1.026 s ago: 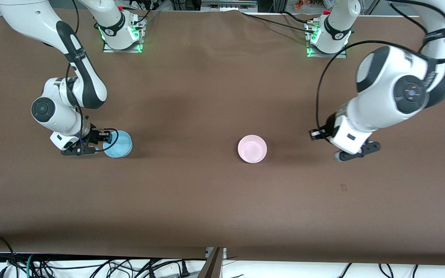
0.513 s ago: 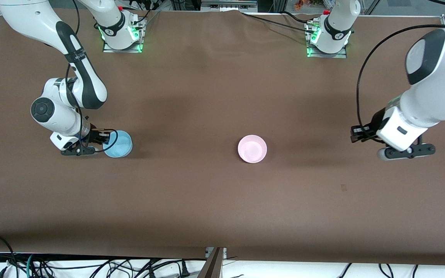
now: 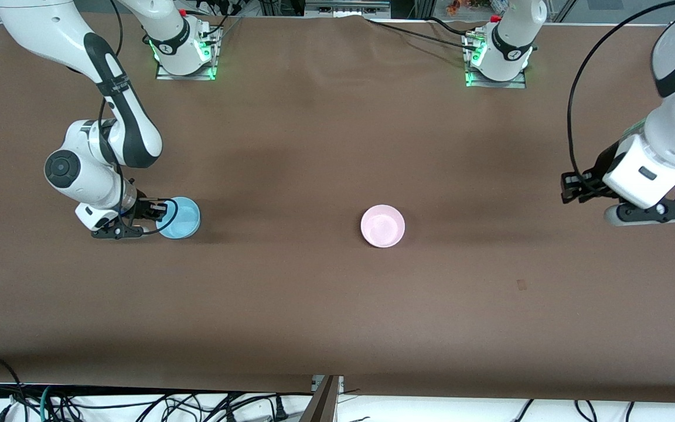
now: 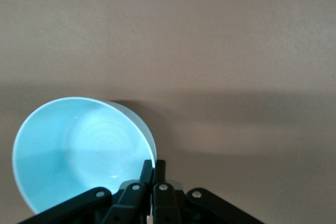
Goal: Stack pink and blue bowls on white bowl
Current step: 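Grasp the blue bowl rim with the right gripper and lift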
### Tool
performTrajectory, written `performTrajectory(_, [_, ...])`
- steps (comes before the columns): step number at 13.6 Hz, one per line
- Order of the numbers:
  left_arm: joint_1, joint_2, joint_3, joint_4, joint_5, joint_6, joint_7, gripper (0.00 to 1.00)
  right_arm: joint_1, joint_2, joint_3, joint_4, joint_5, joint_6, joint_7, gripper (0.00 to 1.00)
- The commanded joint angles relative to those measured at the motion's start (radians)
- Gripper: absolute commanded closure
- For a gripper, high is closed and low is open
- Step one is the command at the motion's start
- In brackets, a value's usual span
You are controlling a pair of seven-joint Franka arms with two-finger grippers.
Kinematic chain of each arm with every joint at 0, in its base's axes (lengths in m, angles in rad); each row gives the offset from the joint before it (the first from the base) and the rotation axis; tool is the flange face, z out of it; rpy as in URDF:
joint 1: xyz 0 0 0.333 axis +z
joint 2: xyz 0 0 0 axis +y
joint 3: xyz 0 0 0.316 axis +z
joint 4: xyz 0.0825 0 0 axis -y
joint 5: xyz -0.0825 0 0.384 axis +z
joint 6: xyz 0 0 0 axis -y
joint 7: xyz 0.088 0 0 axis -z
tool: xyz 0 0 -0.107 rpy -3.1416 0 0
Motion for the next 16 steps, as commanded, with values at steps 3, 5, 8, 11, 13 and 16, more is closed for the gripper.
performTrajectory(3, [0.010, -0.003, -0.004, 0.039, 0.018, -0.078, 0.022, 0.65, 0.000, -0.006, 0.073, 0.216, 0.009, -0.262, 0.111, 1.00])
performTrajectory(5, [0.026, -0.003, -0.004, 0.036, 0.012, -0.078, 0.022, 0.64, 0.002, -0.006, 0.163, 0.311, 0.009, -0.374, 0.264, 1.00])
performTrajectory(8, [0.079, 0.000, -0.004, 0.037, 0.008, -0.076, 0.025, 0.64, 0.066, 0.006, 0.271, 0.368, 0.009, -0.384, 0.529, 1.00])
performTrajectory(11, [0.093, 0.000, -0.004, 0.037, -0.005, -0.076, 0.024, 0.64, 0.233, 0.101, 0.280, 0.505, 0.007, -0.378, 0.787, 1.00])
performTrajectory(13, [0.087, -0.003, -0.003, 0.037, -0.002, -0.076, 0.024, 0.64, 0.333, 0.202, 0.280, 0.639, 0.006, -0.378, 0.942, 1.00])
performTrajectory(16, [0.023, -0.008, 0.061, 0.037, -0.001, -0.075, 0.027, 0.63, 0.456, 0.333, 0.279, 0.794, 0.001, -0.344, 1.100, 1.00])
